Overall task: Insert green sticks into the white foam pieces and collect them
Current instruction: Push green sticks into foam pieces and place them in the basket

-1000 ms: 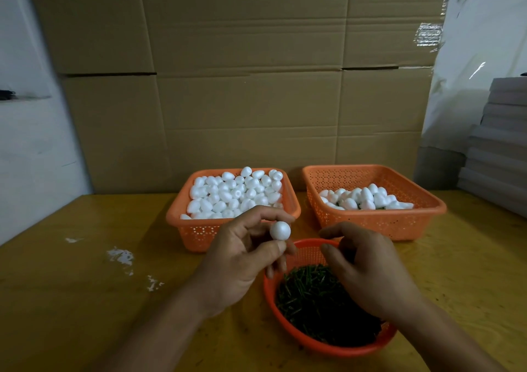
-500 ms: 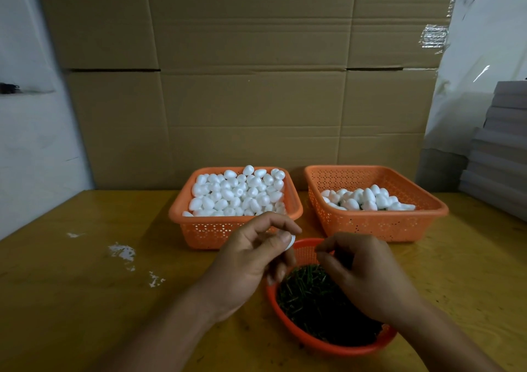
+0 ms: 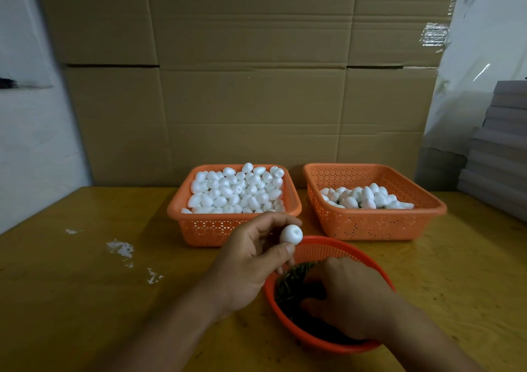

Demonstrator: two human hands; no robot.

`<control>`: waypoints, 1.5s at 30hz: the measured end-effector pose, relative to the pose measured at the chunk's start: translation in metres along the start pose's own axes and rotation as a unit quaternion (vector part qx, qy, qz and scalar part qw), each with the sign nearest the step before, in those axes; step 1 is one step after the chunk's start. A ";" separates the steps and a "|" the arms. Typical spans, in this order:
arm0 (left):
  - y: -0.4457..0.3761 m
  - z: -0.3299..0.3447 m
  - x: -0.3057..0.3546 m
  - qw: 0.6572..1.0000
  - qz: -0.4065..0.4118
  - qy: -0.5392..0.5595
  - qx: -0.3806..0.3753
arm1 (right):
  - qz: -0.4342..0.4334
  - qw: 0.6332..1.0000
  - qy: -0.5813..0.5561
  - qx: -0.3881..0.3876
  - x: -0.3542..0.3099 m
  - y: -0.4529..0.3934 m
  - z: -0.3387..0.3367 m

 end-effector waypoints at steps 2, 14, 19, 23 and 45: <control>-0.001 0.000 0.001 0.999 -0.010 0.031 0.005 | -0.006 1.000 0.002 -0.005 -0.002 0.000 0.001; 0.000 -0.004 0.002 0.985 -0.060 0.151 0.050 | 0.009 0.999 -0.029 0.024 0.003 -0.001 -0.005; -0.001 -0.004 0.002 0.981 -0.079 0.169 0.055 | 0.012 1.000 0.018 -0.012 0.000 0.003 -0.003; -0.001 -0.004 0.000 0.978 -0.085 0.181 0.053 | 0.016 1.000 0.011 -0.024 -0.004 0.003 -0.001; -0.002 -0.005 -0.009 0.969 -0.112 0.214 0.053 | 0.001 0.968 -0.223 0.118 0.018 0.003 -0.022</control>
Point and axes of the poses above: each hand's wrist, its own y-axis away from the middle knuckle, its own z-axis out of the palm, x = y × z, the point moved 5 cm from there along -y, towards the middle knuckle, and after that the axes turned 6 degrees about z, right-handed, at the moved point
